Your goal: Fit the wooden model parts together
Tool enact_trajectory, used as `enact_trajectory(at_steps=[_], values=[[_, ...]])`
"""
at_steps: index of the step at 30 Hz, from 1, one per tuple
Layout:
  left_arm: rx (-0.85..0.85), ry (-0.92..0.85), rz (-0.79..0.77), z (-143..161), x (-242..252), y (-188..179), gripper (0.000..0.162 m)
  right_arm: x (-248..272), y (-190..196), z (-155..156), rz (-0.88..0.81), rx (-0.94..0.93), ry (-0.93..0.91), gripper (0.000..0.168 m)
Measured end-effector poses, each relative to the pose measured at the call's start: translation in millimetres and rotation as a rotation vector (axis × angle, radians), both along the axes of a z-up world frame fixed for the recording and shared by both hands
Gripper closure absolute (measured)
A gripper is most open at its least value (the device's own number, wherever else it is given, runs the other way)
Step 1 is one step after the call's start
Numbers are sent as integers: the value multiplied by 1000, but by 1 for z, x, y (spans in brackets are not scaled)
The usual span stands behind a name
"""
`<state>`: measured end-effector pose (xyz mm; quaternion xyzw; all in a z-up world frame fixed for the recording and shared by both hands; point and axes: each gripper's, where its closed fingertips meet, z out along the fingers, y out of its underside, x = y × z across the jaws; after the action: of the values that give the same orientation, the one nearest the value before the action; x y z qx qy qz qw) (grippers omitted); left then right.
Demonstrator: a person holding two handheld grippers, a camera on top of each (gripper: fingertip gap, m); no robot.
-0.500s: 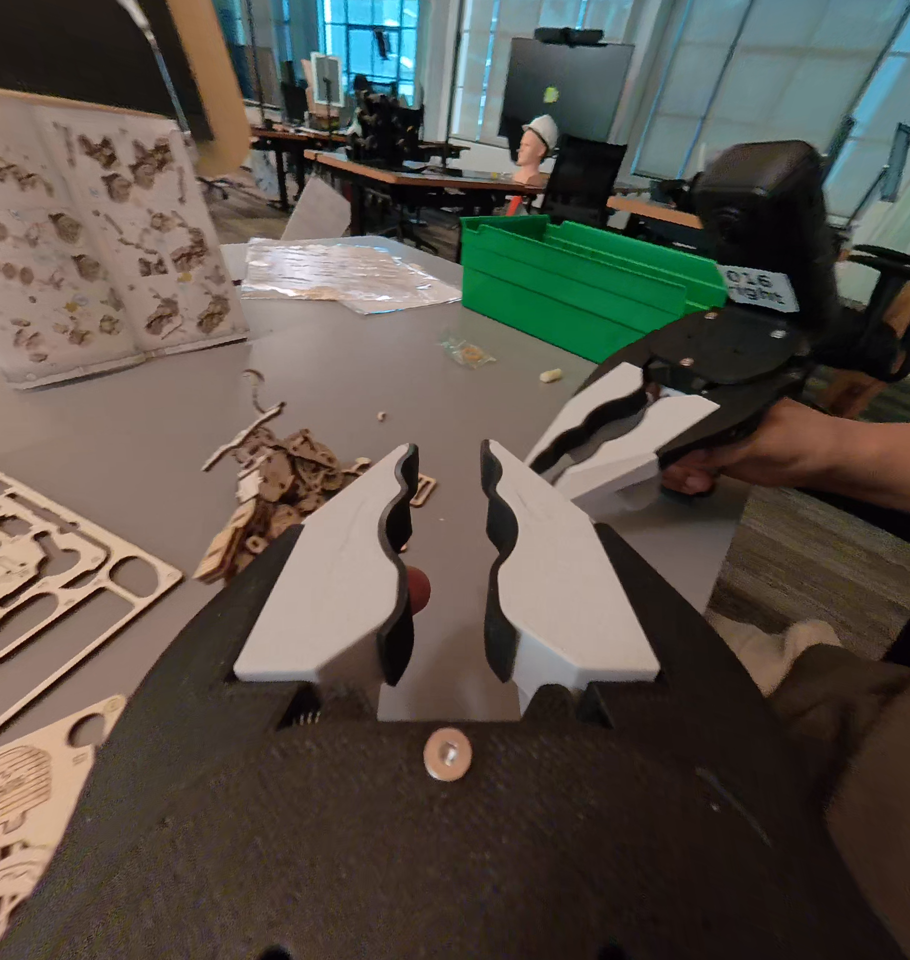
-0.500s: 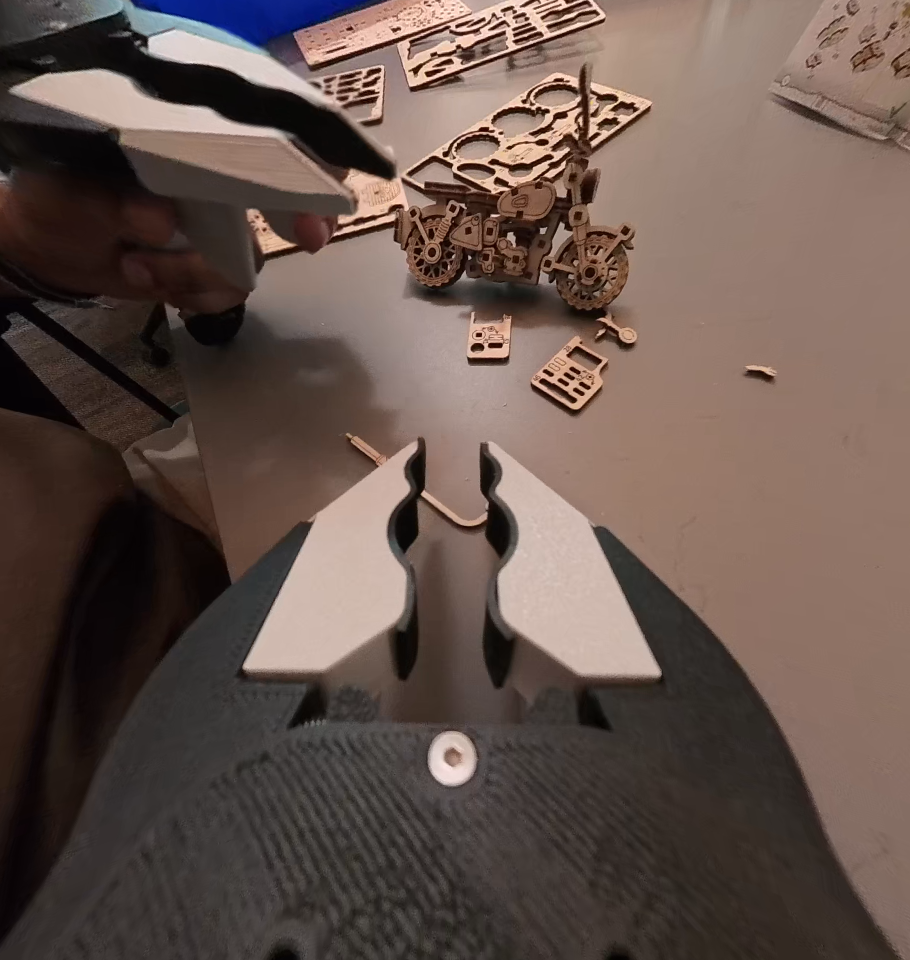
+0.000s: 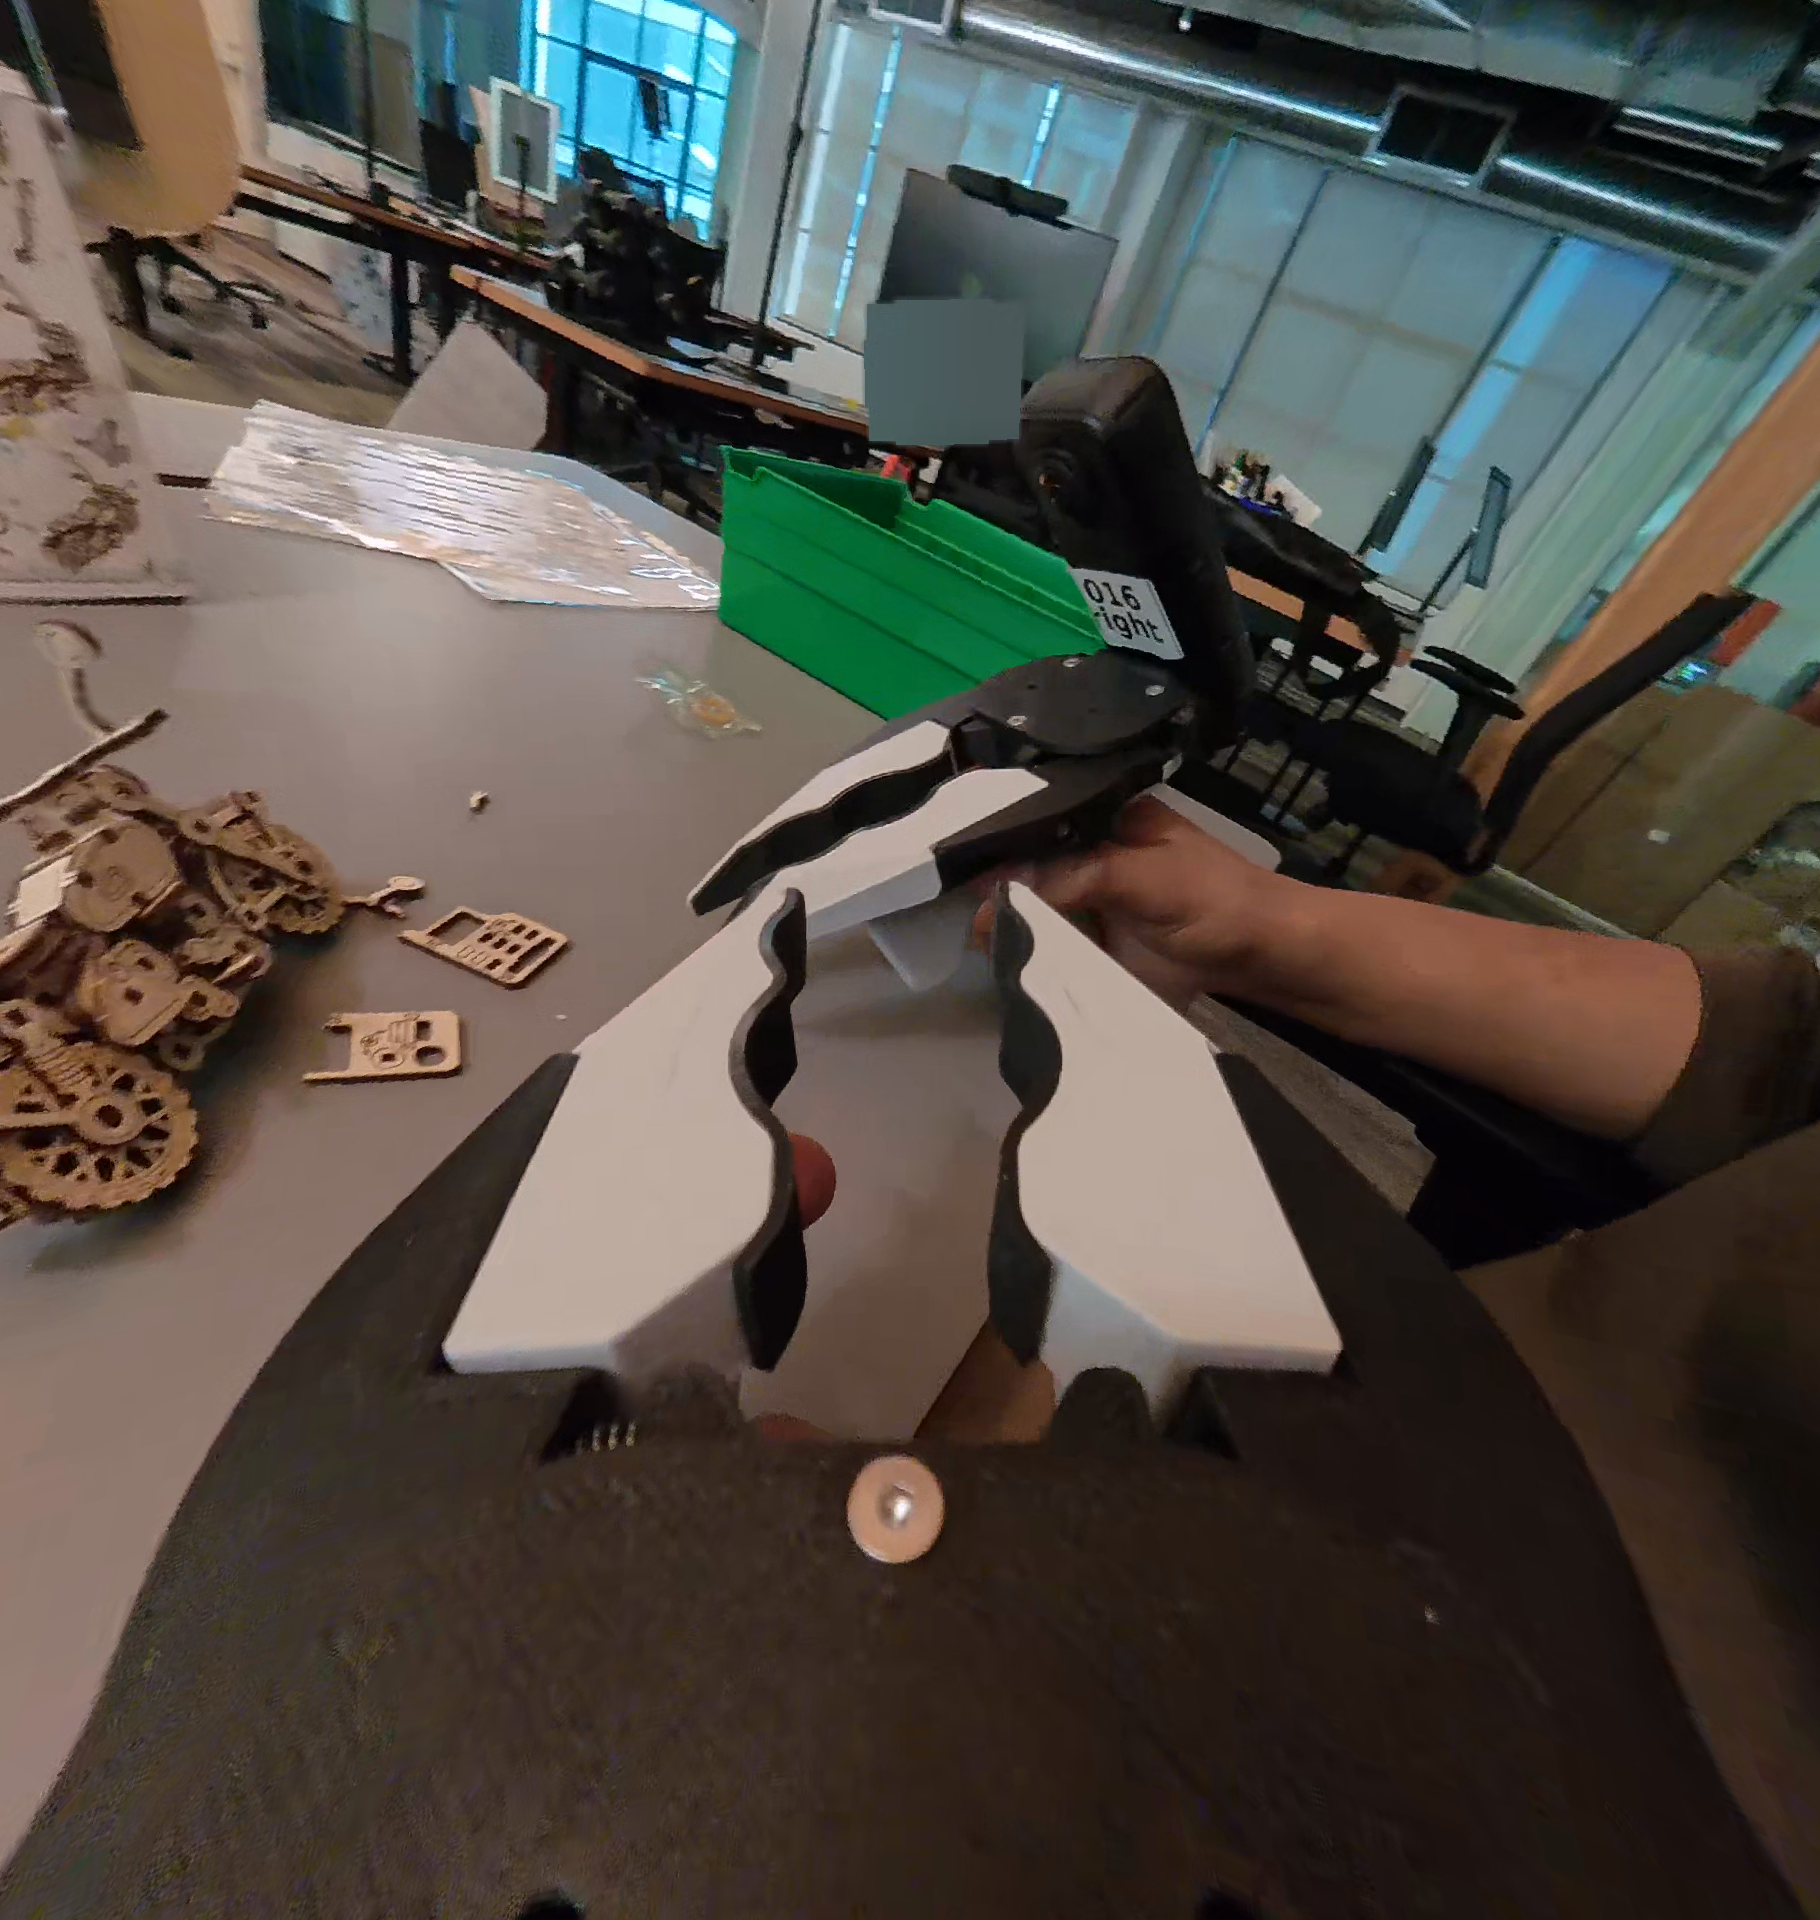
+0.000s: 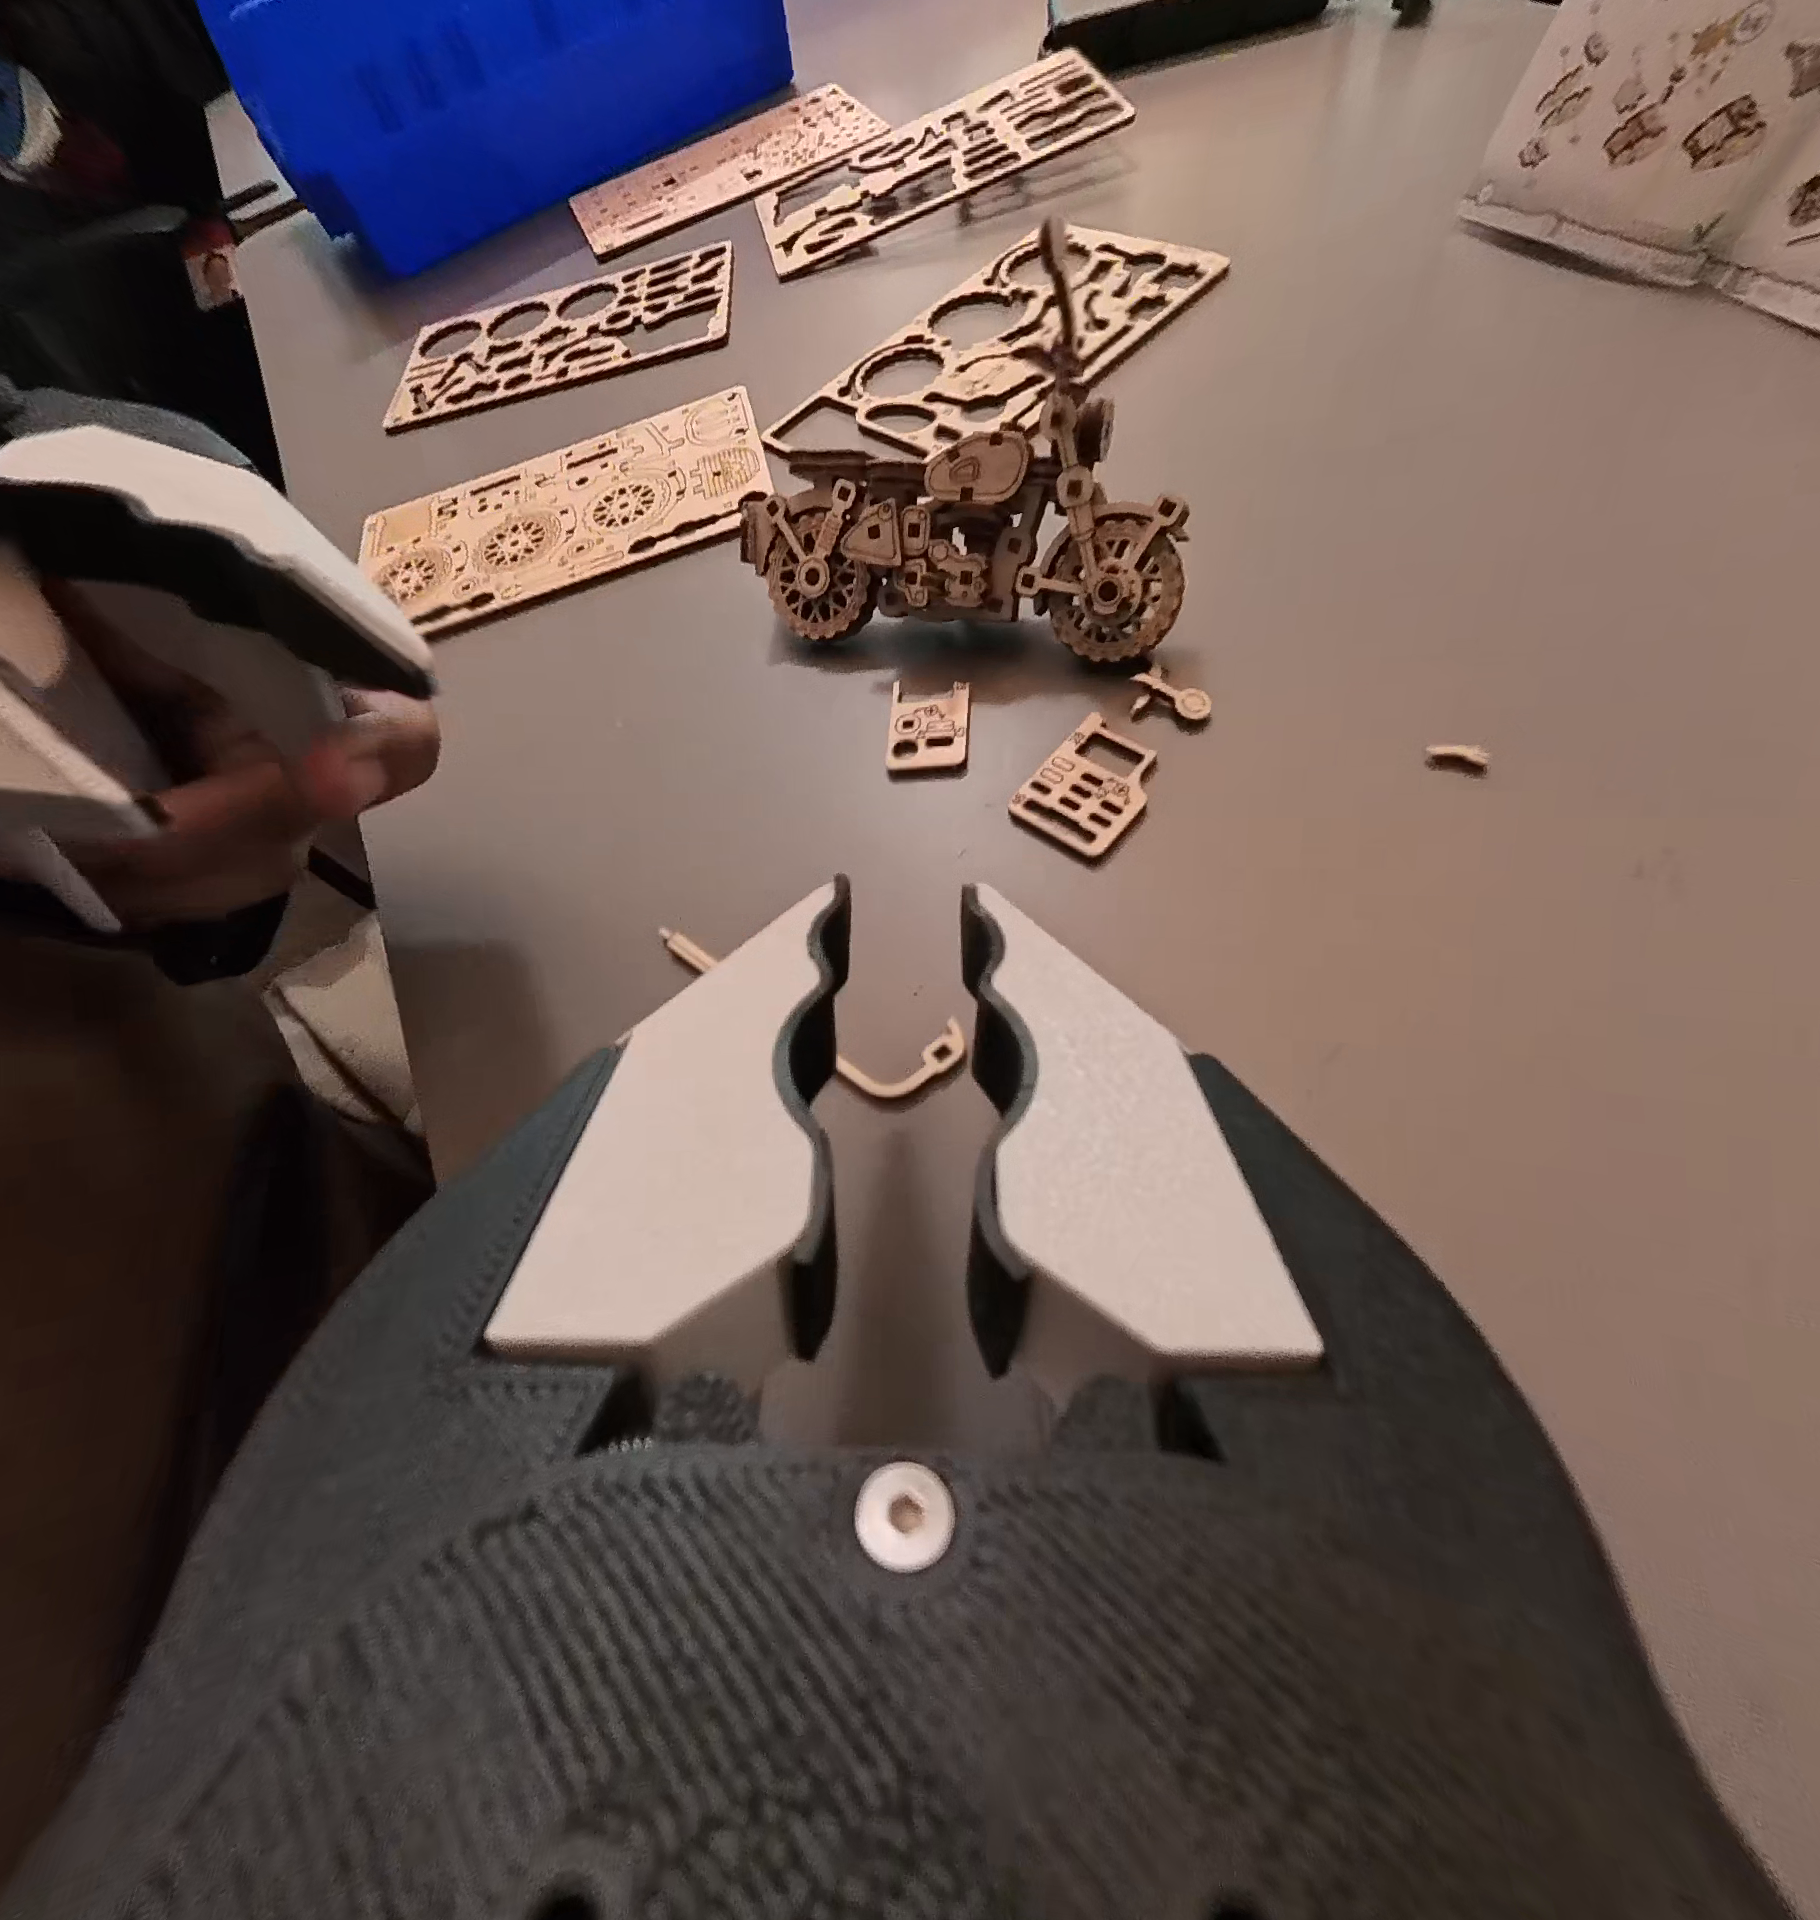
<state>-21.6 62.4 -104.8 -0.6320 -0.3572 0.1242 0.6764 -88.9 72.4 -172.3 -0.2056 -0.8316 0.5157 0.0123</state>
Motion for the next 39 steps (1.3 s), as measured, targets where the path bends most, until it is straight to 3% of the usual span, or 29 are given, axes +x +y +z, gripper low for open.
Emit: enact_trajectory(at_steps=[7,13,19,26,39], values=[[84,-86,43,-2,-8,-28,131,-15,-10,5,23,-59,-65,147],[10,-129,-3,-24,-7,-30,128,-17,-21,2,60,-53,-104,145],[-63,-83,-8,-28,-9,-32,127,-9,-27,-5,99,8,-68,143],[-12,-162,-87,-32,-7,-27,126,-8,-27,-6,103,21,-51,142],[67,-255,-168,-33,-5,-24,122,-14,-17,3,85,-125,-281,143]])
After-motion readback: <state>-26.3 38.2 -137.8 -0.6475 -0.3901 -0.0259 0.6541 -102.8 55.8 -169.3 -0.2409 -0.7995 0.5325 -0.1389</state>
